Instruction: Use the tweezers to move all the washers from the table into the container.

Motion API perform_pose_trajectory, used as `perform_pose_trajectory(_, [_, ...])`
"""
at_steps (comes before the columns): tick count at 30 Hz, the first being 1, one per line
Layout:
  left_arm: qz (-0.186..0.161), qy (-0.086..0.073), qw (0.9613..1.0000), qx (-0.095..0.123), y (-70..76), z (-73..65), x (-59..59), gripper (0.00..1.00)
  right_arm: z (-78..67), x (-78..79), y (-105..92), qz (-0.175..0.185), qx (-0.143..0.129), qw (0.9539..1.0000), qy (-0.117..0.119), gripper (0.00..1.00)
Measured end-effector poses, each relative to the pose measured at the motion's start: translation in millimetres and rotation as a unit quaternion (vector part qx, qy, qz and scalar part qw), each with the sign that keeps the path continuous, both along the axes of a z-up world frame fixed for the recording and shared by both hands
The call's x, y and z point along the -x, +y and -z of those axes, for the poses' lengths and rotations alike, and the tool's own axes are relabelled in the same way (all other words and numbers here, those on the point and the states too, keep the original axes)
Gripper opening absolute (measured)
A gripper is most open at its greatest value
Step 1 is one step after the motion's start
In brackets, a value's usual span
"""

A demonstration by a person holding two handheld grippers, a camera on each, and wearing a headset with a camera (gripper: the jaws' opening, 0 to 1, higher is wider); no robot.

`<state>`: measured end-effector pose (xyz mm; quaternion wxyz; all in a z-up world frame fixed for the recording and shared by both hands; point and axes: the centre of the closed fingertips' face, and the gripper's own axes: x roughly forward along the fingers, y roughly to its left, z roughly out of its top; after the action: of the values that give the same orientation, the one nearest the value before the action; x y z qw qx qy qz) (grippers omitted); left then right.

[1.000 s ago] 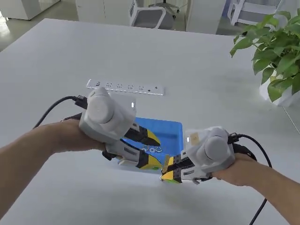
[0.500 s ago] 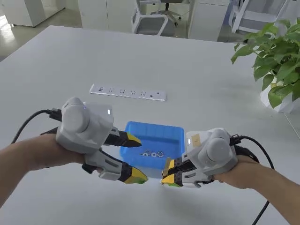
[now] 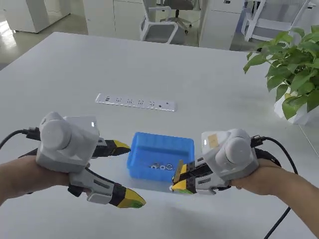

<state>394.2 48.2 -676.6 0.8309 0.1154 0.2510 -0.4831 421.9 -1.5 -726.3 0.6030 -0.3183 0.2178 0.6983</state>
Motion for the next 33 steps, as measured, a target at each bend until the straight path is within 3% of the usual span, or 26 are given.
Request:
perform_pose_trajectory(10, [-0.023,-0.003,0.9997,-0.002,12.0,-2.6,-3.2,0.95,-27.2,-9.1,4.7,0.001,-0.011,0.9999,-0.004,0.09])
perform_pose_trajectory(20, [-0.033,-0.001,0.9993,0.018,15.7,-8.9,-5.7,0.99,-40.4,-24.3,12.5,-0.002,-0.013,0.9998,-0.013,0.09])
perform_pose_trajectory(25, [-0.034,-0.002,0.9992,0.02,16.7,-8.9,-6.8,0.99,-39.9,-34.0,16.5,-0.004,-0.012,0.9998,-0.019,0.09])
perform_pose_trajectory(33, [-0.032,-0.002,0.9993,0.019,16.4,-9.7,-12.3,0.97,-26.4,-48.7,20.4,-0.006,-0.008,0.9997,-0.024,0.09])
